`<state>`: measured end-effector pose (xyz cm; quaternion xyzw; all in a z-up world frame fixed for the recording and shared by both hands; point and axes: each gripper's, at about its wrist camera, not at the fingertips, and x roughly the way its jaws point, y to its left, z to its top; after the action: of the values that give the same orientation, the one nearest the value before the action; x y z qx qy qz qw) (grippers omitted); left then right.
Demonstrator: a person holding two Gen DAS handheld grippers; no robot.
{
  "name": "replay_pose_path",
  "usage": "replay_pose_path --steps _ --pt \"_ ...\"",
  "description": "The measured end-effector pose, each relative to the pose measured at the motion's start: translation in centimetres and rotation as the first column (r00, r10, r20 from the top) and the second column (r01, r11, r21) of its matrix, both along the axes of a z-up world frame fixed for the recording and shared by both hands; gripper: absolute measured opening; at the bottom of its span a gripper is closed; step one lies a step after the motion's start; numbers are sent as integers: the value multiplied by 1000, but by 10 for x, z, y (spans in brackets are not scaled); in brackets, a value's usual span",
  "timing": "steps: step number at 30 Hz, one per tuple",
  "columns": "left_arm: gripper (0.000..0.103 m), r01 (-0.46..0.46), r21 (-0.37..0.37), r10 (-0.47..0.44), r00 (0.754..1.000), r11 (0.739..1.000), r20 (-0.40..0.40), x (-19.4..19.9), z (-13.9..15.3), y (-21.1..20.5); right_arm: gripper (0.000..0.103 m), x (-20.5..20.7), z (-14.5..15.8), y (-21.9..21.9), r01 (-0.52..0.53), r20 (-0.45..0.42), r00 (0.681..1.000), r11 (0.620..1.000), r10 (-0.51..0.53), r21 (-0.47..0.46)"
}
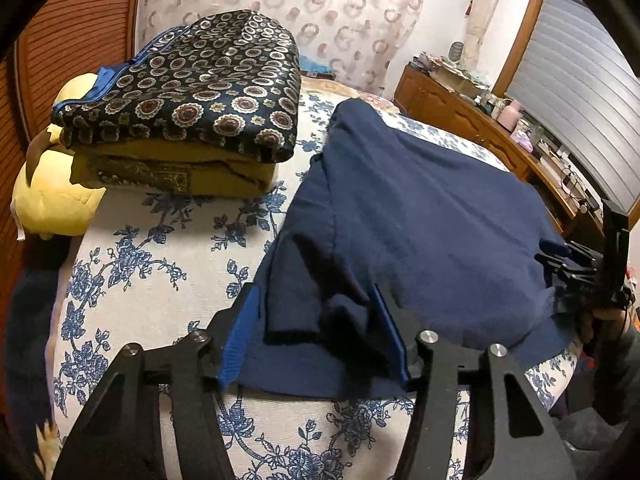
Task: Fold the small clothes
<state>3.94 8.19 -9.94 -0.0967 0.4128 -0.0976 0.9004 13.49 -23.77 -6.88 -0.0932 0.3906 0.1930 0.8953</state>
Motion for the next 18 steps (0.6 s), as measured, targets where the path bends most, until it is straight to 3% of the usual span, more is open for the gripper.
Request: replay_pose_path --steps 4,9,12,18 --pt "46 15 -13 -15 1000 1000 0 4 0 -1 68 0 0 0 0 0 1000 1000 0 0" --pt "15 50 -15 -50 999 999 4 8 1 -7 68 0 0 0 -1 0 1000 1000 1 1" --pt "10 66 -31 -65 998 997 28 8 8 -8 68 0 0 0 -1 0 1000 1000 1 0" --pt "9 123 -48 -116 984 991 139 9 47 -30 68 0 0 0 0 -1 1000 1000 0 3"
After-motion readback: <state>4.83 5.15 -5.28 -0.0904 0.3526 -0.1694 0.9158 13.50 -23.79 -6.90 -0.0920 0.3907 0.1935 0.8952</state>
